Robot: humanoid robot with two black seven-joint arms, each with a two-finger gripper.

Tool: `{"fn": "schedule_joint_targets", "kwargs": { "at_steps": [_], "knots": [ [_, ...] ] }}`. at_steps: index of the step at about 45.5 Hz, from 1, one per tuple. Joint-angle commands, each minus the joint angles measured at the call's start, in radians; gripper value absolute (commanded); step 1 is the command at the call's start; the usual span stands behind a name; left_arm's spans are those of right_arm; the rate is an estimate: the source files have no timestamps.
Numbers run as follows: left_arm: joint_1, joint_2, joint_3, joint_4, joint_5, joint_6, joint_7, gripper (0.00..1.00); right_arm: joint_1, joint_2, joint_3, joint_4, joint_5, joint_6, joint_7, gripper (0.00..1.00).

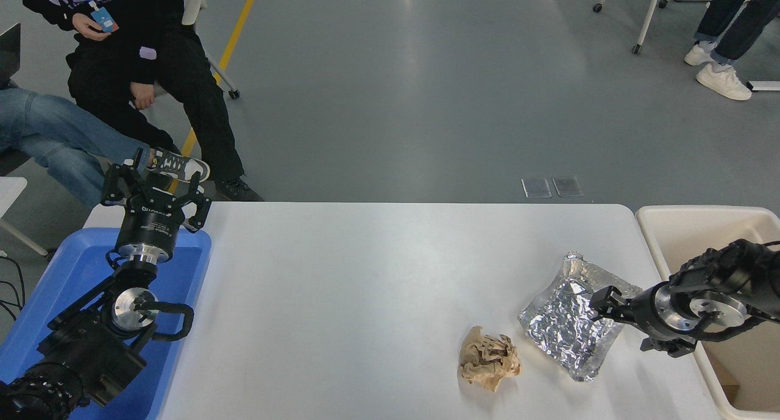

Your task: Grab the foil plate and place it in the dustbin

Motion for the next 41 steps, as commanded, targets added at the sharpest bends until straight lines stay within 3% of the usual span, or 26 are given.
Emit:
{"fn": "schedule_joint_targets", "kwargs": {
  "at_steps": [1, 7, 16, 26, 41],
  "knots": [
    [0.0, 0.0, -0.001, 0.0, 0.001, 0.0, 0.0, 0.99, -0.019, 0.003, 0.021, -0.006, 0.028, -0.04, -0.001, 0.83],
    [0.0, 0.0, 0.0, 0.0, 0.001, 0.0, 0.0, 0.99, -0.024, 0.001, 0.041, -0.003, 0.025, -0.04, -0.001, 0.63],
    [0.0, 0.0, 0.0, 0.0, 0.001, 0.0, 0.0, 0.99, -0.023, 0.003, 0.041, 0.001, 0.019, -0.031, -0.001, 0.25],
    [0.0, 0.0, -0.001, 0.0, 0.001, 0.0, 0.0, 0.99, -0.019, 0.001, 0.039, 0.003, 0.01, -0.026, -0.001, 0.0],
    [0.0, 0.0, -0.001, 0.0, 0.001, 0.0, 0.0, 0.99, -0.004, -0.002, 0.041, 0.011, -0.044, -0.025, 0.0, 0.0]
  ]
}}
